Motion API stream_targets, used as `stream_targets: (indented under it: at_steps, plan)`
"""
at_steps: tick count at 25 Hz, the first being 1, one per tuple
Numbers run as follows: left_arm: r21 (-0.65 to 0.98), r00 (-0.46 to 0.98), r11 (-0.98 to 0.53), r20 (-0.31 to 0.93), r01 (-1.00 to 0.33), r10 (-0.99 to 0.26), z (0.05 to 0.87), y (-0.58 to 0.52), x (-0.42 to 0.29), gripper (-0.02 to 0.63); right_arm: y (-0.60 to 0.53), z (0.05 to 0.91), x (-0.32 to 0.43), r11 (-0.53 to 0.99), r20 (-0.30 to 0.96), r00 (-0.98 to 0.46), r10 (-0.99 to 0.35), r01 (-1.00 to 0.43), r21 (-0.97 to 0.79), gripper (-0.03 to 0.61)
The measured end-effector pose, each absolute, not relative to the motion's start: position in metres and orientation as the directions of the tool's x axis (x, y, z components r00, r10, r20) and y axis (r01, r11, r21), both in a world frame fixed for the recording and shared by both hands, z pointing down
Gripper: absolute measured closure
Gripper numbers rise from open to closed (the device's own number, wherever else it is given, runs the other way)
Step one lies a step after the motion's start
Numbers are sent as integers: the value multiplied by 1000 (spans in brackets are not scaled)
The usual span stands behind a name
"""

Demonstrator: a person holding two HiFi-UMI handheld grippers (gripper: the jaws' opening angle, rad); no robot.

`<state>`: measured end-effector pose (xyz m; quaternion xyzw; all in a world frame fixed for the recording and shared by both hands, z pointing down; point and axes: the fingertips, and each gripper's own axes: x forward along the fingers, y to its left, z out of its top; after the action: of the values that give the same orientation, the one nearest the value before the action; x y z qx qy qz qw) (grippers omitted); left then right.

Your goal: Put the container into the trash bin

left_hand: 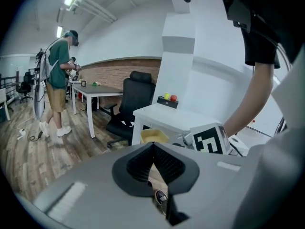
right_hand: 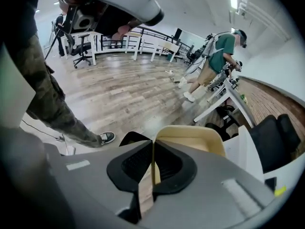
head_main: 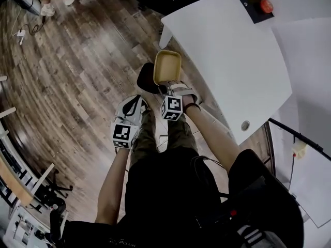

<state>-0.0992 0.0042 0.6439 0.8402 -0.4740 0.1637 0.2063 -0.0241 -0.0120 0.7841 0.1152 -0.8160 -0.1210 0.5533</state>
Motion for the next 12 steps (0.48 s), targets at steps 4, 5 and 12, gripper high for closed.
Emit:
stream_targets:
  at_steps: [4,5,12]
  plan:
    - [204,493,-455,493,-867,-717,677,9,-107,615,-5,824,-31,946,890,-337,-306,2,325,548]
    - [208,495,-456,497,-865,-713,683,10,-108,615,-1,834,-32,947,896,-328,-299,15,321,548]
    - [211,482,-442,531,-872,-697,718,14,-112,615,31,891,-51,957,930,-290,-227,111,269,546]
